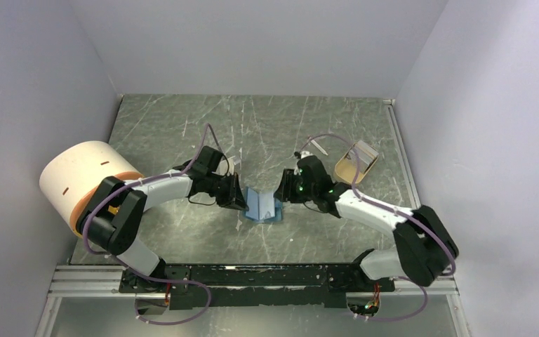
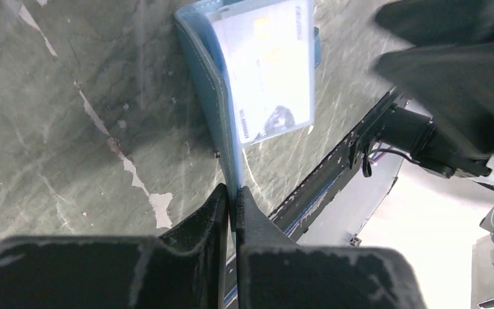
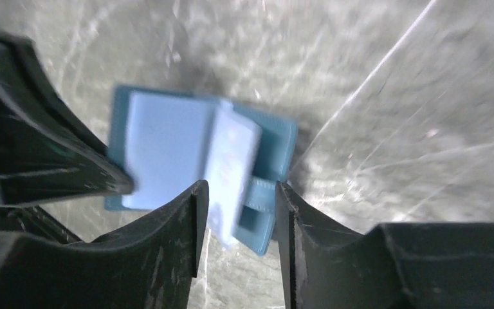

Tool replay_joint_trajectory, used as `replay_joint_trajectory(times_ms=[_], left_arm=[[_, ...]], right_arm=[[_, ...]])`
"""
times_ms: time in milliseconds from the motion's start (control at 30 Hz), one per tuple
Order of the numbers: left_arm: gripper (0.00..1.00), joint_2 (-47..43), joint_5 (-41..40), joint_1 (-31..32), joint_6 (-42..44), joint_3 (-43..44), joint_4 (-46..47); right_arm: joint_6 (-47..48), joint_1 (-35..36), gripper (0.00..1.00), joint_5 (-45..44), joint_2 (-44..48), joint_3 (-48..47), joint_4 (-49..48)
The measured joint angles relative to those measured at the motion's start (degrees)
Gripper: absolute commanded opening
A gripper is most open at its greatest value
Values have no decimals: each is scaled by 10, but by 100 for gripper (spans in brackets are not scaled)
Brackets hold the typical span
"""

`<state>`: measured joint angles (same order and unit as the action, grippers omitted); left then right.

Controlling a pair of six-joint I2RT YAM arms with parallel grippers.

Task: Put the credit cards into the card holder
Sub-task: Insert the credit card into the card holder, then pick up the credit card from the storage box.

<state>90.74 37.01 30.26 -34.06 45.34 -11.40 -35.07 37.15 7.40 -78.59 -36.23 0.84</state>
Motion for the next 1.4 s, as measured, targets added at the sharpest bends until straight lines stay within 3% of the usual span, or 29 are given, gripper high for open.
replay_joint_trajectory(times_ms=[233,400,700,1133,1400], left_arm=[[12,0,-1,0,17,0,-14],[19,0,6,0,27,0,-17],[29,0,18,-8,33,-1,-20],[29,1,18,-9,33,-2,-20],[29,5,18,-10,32,-2,-20]], right_arm=[[98,-36,54,-88,74,-92,79],[192,-75,55,-160,76,-149,108],[393,-103,55,-271,64,-168,106],[543,-233,57,-257,-10,-212,143],[594,-267,57,-263,-53,-229,177]])
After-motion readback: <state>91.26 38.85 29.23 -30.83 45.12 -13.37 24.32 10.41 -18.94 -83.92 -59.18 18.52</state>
